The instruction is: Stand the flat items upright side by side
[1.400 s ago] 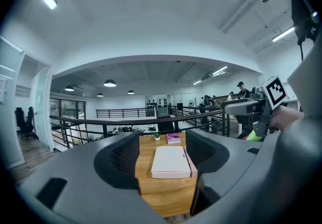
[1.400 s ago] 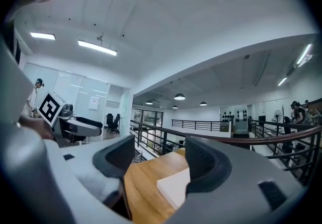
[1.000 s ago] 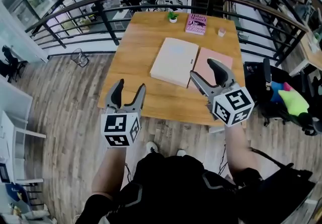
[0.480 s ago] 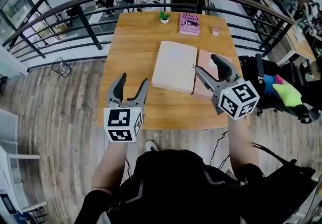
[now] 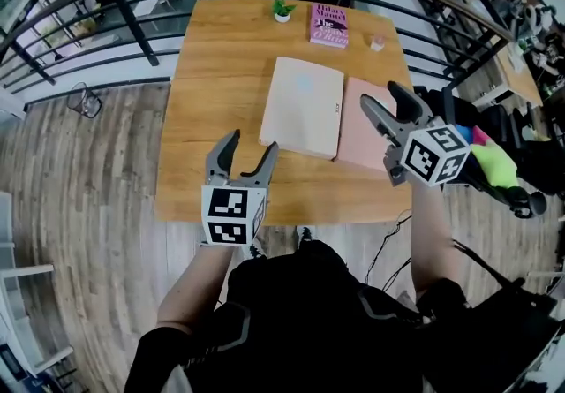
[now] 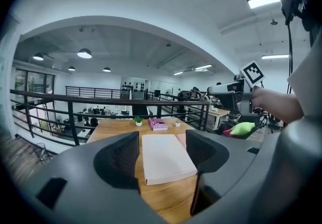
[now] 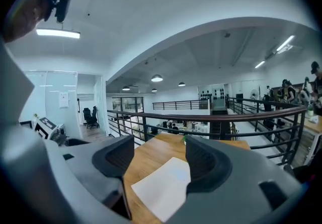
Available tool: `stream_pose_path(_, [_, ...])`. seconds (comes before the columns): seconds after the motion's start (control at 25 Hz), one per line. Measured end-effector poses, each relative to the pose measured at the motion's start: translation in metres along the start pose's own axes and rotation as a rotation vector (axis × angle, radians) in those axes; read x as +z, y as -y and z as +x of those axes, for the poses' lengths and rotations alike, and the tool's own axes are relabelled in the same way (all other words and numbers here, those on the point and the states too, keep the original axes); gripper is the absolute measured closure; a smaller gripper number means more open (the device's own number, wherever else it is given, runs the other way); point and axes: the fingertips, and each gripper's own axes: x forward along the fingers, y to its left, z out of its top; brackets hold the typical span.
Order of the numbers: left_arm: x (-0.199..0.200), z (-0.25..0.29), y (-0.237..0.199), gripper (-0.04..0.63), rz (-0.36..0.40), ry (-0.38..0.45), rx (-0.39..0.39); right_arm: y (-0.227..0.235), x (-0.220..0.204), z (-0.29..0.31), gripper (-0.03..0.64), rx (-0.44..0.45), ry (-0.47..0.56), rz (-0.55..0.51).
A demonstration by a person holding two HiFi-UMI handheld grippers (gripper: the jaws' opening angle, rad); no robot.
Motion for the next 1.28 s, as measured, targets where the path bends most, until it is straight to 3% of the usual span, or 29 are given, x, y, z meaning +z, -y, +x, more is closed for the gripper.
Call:
stream_pose_path(0.2, [-0.020, 0.027, 0.040, 0.291, -0.013, -0.043, -0.030, 0.050, -0.017, 0.028, 0.288, 0.058, -0.057, 0.009])
stream_pose_path(0.32, [-0.017, 0.048, 0.055, 0.285, 0.038, -0.013, -0.010, 0.072, -0.023, 0.047, 0.290, 0.152, -0.070, 0.005])
stream_pose_path(0.4, [-0.025, 0.062, 0.061, 0.285, 0.028, -0.061, 0.011, 0.085, -0.029, 0.061, 0.290, 0.219, -0.085, -0.008])
stream_pose_path(0.52, [-0.049, 0.080, 0.073, 0.285, -0.055, -0.136, 0.034, 0.109, -0.047, 0.081, 0.288, 0.289, -0.139, -0.036])
stream_pose_path(0.68, [-0.078, 0.102, 0.073, 0.284, -0.204, -0.170, 0.067, 0.135, -0.070, 0.112, 0.290, 0.379, -0.204, -0.030])
stream_pose_path(0.88, [-0.113, 0.111, 0.072, 0.284, -0.240, -0.289, 0.167, 0.155, -0.107, 0.147, 0.287, 0.446, -0.290, -0.038])
stream_pose_path(1.0, [-0.125, 0.120, 0.088, 0.284, -0.241, -0.324, 0.161, 0.159, -0.123, 0.170, 0.279, 0.476, -0.326, -0.034])
stream_pose_path(1.12, [-0.143, 0.129, 0.093, 0.284, -0.352, -0.348, 0.154, 0.161, -0.140, 0.192, 0.279, 0.482, -0.355, -0.051])
stream_pose_path(1.28, [-0.168, 0.140, 0.085, 0.284, -0.523, -0.367, 0.195, 0.162, -0.159, 0.220, 0.262, 0.556, -0.424, 0.043])
